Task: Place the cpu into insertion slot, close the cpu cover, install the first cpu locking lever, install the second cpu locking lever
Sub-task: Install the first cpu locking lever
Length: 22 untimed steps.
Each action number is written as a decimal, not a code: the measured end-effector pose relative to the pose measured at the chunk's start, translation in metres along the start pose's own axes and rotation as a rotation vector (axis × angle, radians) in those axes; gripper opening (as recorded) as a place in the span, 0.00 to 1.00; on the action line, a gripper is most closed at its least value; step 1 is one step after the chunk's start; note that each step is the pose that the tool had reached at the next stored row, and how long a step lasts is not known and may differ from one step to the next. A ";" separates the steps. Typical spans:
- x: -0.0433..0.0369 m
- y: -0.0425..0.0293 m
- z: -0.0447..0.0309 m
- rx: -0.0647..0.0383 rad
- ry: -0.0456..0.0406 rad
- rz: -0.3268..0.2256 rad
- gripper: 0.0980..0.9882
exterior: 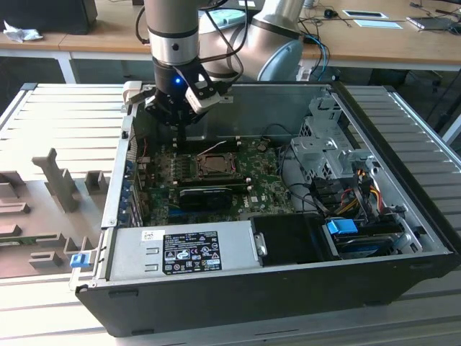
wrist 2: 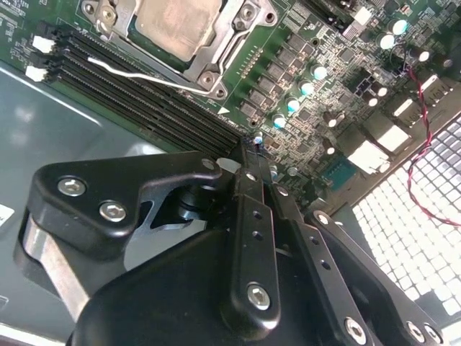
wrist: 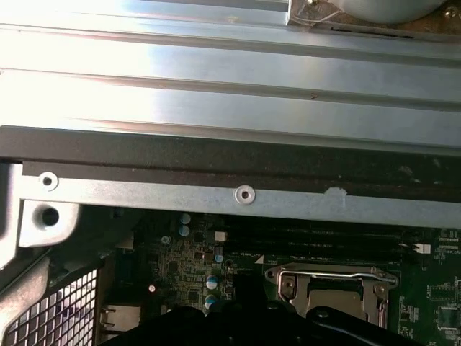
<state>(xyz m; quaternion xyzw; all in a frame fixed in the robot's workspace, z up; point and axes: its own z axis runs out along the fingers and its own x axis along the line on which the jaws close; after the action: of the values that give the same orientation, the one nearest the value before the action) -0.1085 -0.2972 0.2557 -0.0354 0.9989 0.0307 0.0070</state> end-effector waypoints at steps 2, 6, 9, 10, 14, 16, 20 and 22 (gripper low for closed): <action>-0.0002 0.0000 0.0000 0.000 0.0000 0.000 0.01; -0.0008 -0.0001 0.0000 0.000 0.0000 0.000 0.01; -0.0010 -0.0001 0.0000 0.000 0.0001 0.000 0.01; -0.0011 -0.0001 0.0000 0.000 0.0000 0.000 0.01; -0.0014 -0.0001 0.0001 0.000 0.0000 0.000 0.01; -0.0016 -0.0001 0.0002 0.000 -0.0001 0.000 0.01; -0.0020 -0.0002 0.0011 0.000 -0.0003 0.000 0.01; -0.0024 -0.0007 0.0025 -0.005 -0.0003 0.000 0.01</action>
<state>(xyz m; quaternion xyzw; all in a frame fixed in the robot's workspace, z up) -0.1061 -0.2976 0.2532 -0.0354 0.9988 0.0333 0.0071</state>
